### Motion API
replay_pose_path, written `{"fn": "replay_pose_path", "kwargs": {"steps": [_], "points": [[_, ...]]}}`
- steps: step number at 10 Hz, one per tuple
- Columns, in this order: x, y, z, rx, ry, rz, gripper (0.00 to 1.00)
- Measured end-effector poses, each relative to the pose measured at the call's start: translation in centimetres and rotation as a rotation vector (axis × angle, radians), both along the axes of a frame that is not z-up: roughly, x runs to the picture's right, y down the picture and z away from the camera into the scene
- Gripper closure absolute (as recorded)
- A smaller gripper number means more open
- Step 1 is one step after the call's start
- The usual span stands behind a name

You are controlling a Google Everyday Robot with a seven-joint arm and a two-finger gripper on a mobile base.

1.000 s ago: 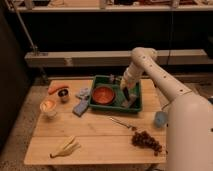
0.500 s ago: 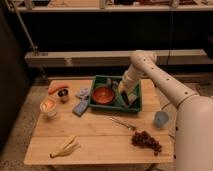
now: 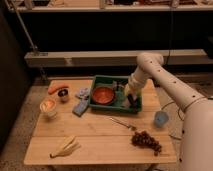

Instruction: Wipe tray with brush

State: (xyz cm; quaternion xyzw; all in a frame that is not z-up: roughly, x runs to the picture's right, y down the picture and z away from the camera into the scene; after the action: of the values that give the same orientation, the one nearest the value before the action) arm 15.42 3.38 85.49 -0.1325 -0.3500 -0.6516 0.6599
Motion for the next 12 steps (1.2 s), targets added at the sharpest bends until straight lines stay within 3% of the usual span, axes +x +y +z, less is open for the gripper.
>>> {"fn": "replay_pose_path", "kwargs": {"steps": [5,12], "points": [[3.7,0.5,0.8,-0.02,0.083,0.005,1.0],[5.4,-2.2,3.9,-0.005,0.178,0.016,1.0]]}}
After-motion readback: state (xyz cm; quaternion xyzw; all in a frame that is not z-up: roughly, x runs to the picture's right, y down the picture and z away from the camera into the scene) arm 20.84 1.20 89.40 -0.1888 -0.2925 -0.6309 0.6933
